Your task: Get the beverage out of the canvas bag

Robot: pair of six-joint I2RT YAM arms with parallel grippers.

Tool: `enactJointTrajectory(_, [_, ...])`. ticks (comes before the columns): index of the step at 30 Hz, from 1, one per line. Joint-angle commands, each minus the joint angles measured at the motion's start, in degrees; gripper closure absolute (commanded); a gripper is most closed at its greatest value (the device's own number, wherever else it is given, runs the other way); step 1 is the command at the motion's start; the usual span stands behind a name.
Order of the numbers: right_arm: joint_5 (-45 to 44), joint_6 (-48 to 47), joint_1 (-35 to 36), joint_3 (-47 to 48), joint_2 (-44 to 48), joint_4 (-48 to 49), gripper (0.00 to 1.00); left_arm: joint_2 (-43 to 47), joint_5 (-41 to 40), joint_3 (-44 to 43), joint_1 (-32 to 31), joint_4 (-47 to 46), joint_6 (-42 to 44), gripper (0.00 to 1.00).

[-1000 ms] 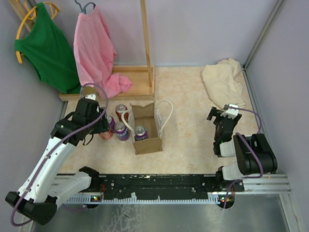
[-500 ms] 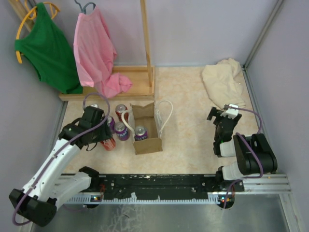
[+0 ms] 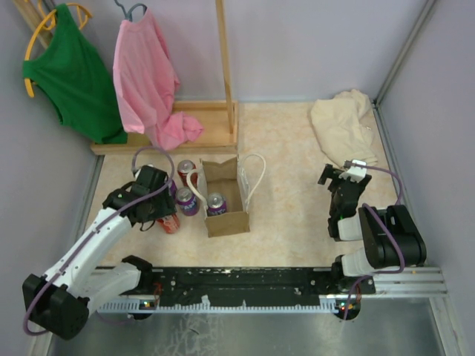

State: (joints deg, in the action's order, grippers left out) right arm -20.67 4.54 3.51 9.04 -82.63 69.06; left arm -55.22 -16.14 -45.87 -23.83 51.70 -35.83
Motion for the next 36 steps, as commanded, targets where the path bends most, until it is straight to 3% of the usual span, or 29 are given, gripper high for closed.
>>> enactJointTrajectory(1, [-0.2, -0.7, -0.2, 0.5, -0.2, 2.3, 0.01, 0.9, -3.7, 1.2, 0.3, -3.6, -2.9, 1.00])
enactJointTrajectory(6, [-0.2, -0.6, -0.2, 0.5, -0.2, 2.3, 0.01, 1.3, -3.8, 2.9, 0.3, -4.1, -4.7, 0.77])
enactJointTrajectory(9, [-0.2, -0.6, -0.2, 0.5, -0.2, 2.3, 0.01, 1.5, -4.2, 3.1, 0.3, -4.0, -5.0, 0.70])
enactJointTrajectory(12, [-0.2, -0.6, -0.2, 0.5, -0.2, 2.3, 0.01, 1.6, -4.7, 2.8, 0.3, -3.3, -5.8, 0.37])
enactJointTrajectory(15, [-0.2, -0.6, -0.2, 0.5, -0.2, 2.3, 0.01, 2.2, -5.7, 2.4, 0.3, -1.9, -7.1, 0.15])
enactJointTrajectory(16, [-0.2, -0.6, -0.2, 0.5, -0.2, 2.3, 0.01, 2.5, -6.1, 2.3, 0.3, -1.6, -7.5, 0.03])
enactJointTrajectory(27, [-0.2, -0.7, -0.2, 0.5, -0.2, 2.3, 0.01, 4.6, -9.3, -4.3, 0.2, 1.0, -6.9, 0.01])
enactJointTrajectory(33, [-0.2, -0.6, -0.2, 0.5, -0.1, 2.3, 0.01, 1.7, -9.4, -15.1, 0.2, -3.6, 3.3, 0.02])
enactJointTrajectory(36, [-0.2, -0.6, -0.2, 0.5, -0.2, 2.3, 0.01, -1.0, -5.7, -20.7, 0.2, -9.6, 11.0, 0.04])
